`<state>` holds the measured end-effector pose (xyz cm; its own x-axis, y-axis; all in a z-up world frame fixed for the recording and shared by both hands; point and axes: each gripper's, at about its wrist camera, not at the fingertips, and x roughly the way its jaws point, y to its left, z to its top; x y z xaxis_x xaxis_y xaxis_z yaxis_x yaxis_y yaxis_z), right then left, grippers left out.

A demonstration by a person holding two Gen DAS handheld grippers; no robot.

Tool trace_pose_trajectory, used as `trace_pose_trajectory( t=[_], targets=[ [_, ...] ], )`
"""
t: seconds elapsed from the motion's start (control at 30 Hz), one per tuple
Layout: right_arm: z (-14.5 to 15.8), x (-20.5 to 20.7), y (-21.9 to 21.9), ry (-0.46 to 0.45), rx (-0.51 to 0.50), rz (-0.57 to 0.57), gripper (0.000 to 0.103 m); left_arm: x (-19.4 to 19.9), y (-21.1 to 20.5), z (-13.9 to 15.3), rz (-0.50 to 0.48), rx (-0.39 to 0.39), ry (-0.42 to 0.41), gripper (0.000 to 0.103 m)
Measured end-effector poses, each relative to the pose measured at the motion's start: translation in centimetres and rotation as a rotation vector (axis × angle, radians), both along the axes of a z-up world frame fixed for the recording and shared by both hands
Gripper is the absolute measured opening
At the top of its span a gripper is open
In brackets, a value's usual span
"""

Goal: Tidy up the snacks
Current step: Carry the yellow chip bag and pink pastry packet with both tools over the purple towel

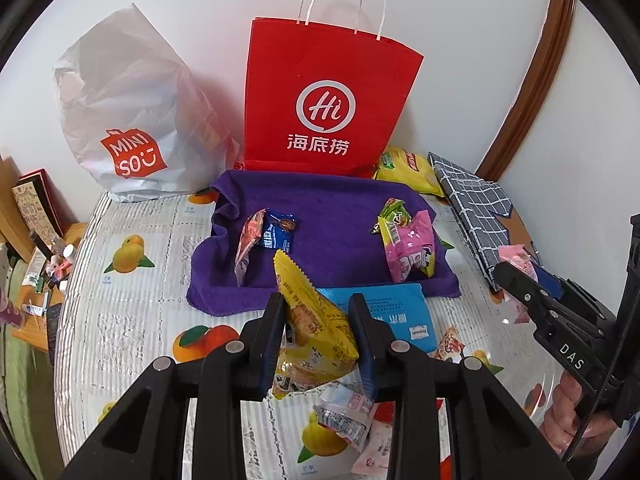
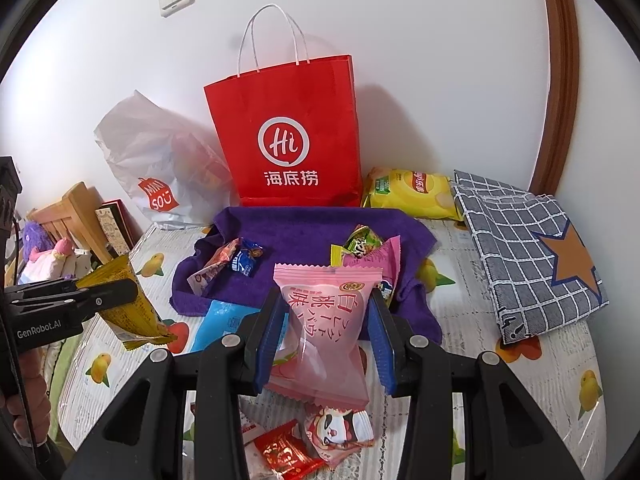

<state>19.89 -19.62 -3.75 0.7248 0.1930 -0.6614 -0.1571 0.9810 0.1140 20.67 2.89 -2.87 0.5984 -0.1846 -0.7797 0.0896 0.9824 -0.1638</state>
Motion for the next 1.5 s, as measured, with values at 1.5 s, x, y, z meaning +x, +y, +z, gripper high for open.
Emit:
trace_pose_trajectory(
  t=[1.5],
  targets=[
    [-4.5, 12.0, 2.3, 0.055, 0.021, -0.017, 0.041, 12.0, 2.8, -4.0, 0.043, 0.021, 0.034, 0.031]
  ],
)
